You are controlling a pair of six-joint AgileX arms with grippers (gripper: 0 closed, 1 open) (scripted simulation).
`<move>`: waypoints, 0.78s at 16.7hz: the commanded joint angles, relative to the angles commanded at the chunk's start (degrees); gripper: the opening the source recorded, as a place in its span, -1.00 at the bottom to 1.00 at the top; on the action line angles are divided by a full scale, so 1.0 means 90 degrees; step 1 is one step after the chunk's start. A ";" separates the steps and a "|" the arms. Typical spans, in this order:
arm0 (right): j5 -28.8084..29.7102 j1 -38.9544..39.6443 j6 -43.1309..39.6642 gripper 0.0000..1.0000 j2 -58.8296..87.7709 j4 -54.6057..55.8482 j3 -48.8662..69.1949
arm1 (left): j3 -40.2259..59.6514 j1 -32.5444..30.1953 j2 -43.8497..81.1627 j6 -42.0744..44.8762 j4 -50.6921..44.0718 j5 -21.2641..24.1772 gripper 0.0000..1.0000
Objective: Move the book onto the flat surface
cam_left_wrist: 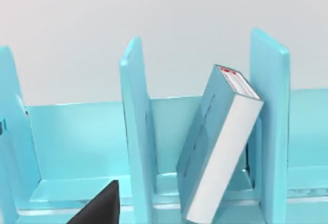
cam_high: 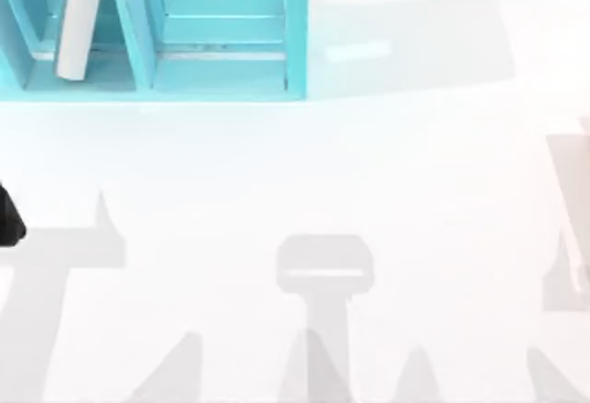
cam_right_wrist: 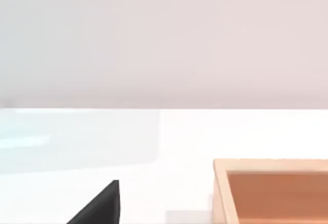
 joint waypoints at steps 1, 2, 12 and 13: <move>0.0000 0.0000 0.0000 1.00 0.0000 0.0000 0.0000 | 0.0198 -0.0032 0.0580 0.0115 0.0357 -0.0043 1.00; 0.0000 0.0000 0.0000 1.00 0.0000 0.0000 0.0000 | 0.0403 -0.0065 0.1204 0.0237 0.0729 -0.0090 1.00; 0.0000 0.0000 0.0000 1.00 0.0000 0.0000 0.0000 | 0.2472 -0.0408 0.8036 0.1479 0.4526 -0.0574 1.00; 0.0000 0.0000 0.0000 1.00 0.0000 0.0000 0.0000 | 0.2650 -0.0440 0.8598 0.1577 0.4844 -0.0610 1.00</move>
